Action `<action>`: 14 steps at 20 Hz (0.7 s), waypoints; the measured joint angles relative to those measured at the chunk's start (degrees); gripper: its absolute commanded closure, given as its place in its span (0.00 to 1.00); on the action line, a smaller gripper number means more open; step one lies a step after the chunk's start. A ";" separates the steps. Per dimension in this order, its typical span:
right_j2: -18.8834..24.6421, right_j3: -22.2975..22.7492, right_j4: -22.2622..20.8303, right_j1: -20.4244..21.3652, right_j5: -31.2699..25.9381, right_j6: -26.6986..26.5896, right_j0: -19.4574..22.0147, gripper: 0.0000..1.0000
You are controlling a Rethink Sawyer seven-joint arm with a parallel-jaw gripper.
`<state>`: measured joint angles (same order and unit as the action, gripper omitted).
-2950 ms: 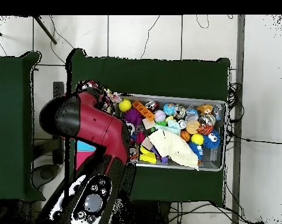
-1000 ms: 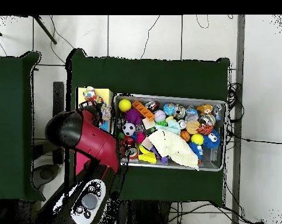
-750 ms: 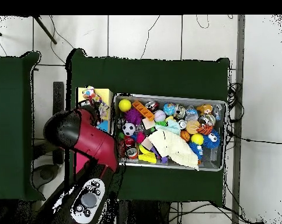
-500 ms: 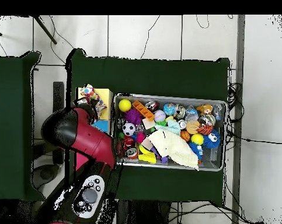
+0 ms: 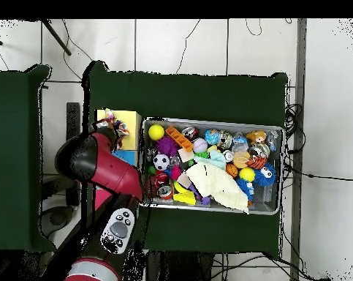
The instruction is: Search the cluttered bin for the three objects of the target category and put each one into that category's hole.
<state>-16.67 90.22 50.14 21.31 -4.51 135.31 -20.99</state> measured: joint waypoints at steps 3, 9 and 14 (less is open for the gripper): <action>-1.03 -0.64 0.00 -1.11 -0.01 0.00 -0.90 1.00; -5.63 -2.98 -0.02 -4.15 -0.64 0.00 -4.18 1.00; -9.06 -4.60 -0.04 -6.13 -2.51 0.00 -6.12 1.00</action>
<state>-25.73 85.63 50.11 15.18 -7.02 135.31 -27.11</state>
